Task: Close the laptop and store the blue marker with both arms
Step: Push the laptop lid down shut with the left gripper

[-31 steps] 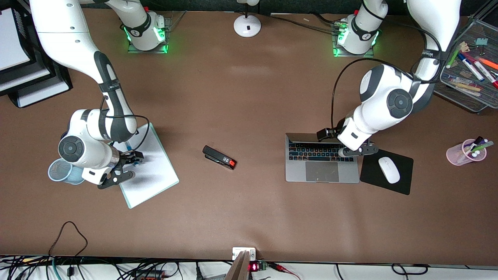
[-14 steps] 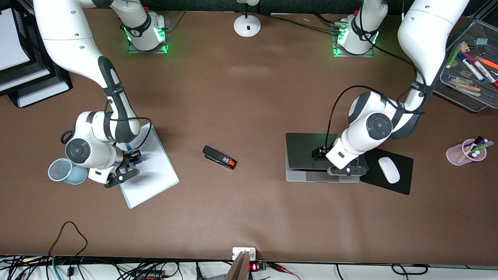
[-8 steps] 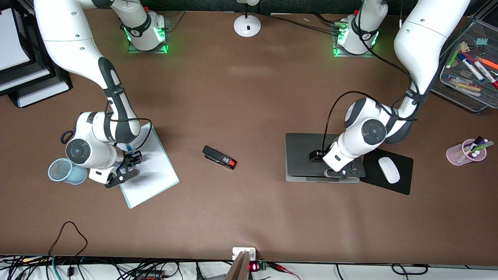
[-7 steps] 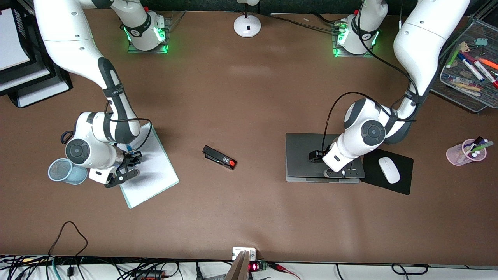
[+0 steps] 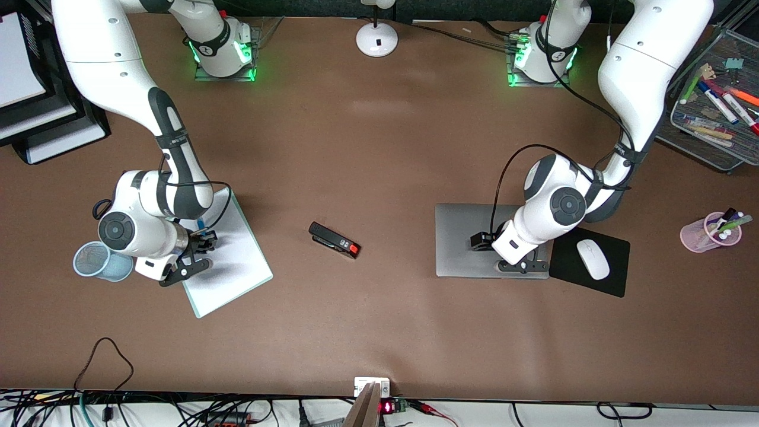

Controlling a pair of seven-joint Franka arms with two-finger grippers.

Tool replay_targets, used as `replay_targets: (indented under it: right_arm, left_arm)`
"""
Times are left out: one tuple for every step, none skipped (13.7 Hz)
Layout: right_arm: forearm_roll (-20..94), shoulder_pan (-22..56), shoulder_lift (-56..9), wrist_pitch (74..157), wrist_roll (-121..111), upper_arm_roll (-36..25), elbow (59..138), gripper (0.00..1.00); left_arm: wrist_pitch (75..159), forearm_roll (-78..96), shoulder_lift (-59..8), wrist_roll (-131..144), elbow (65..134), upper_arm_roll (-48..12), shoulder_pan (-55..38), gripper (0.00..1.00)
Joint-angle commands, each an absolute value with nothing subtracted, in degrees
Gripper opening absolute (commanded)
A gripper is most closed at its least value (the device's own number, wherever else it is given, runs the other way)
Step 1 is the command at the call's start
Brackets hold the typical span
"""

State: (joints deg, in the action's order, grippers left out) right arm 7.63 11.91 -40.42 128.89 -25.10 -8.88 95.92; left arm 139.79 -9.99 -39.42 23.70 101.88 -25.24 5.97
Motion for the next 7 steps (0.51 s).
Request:
replay_targets:
  right_arm:
    - [8.8,11.7,-40.3,128.9,-26.5,-8.9,95.4,0.09]
    - [8.8,11.6,-40.2,128.8,-26.6,-8.9,94.8,0.06]
    - [8.8,11.6,-40.1,128.8,-26.5,-9.0,94.7,0.04]
    - [8.8,11.5,-39.4,128.8,-26.5,-9.1,94.3,0.03]
    - [8.8,11.5,-38.8,128.5,-26.6,-9.1,93.7,0.03]
    - [8.7,11.4,-38.1,127.8,-26.5,-9.2,92.8,0.03]
    - [8.7,11.3,-37.6,126.8,-26.5,-9.3,91.9,0.03]
  left_arm:
    - [140.4,-11.5,-40.6,24.3,100.5,-25.0,5.5,1.0]
    - [140.3,-11.6,-40.5,24.2,100.4,-25.0,5.5,1.0]
    - [139.9,-12.1,-40.3,24.3,100.4,-25.0,5.7,1.0]
    - [139.1,-12.3,-39.6,24.3,100.5,-24.9,6.0,1.0]
    - [137.0,-12.4,-38.1,24.3,100.5,-25.0,6.0,1.0]
    - [135.3,-12.3,-37.1,24.3,100.5,-25.0,6.0,1.0]
    - [134.0,-12.3,-35.7,24.3,100.4,-25.1,5.9,1.0]
